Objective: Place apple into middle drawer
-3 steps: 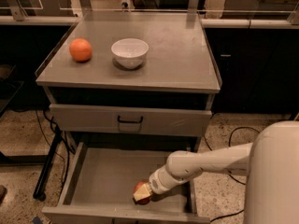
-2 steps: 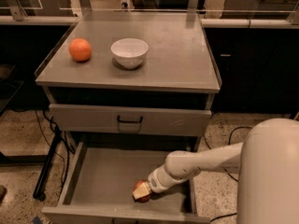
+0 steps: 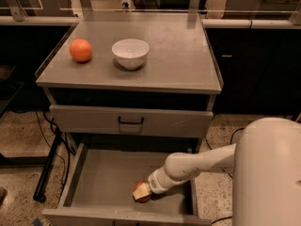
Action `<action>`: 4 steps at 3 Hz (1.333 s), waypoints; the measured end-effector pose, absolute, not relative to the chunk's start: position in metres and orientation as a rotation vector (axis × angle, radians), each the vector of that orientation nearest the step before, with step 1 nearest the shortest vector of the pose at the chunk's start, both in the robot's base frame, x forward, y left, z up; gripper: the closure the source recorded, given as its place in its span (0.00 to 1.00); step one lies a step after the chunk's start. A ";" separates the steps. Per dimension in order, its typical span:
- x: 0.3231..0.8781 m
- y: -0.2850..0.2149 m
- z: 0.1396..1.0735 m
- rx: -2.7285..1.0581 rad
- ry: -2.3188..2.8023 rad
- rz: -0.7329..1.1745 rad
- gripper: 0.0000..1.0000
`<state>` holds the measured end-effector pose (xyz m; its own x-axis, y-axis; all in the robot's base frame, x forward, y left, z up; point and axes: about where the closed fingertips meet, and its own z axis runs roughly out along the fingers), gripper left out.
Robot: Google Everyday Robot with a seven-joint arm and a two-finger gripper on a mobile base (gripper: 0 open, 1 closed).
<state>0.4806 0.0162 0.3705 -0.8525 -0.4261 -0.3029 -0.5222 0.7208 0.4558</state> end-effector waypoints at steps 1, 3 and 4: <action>0.481 0.016 0.370 -0.764 2.748 0.807 0.82; 0.481 0.016 0.370 -0.764 2.748 0.808 0.28; 0.481 0.016 0.370 -0.764 2.748 0.808 0.00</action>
Offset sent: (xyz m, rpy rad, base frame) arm 0.0001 0.0000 -0.0001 -0.0002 0.0001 -0.0003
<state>0.4806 0.0163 0.3703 -0.8526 -0.4261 -0.3025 -0.5220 0.7209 0.4558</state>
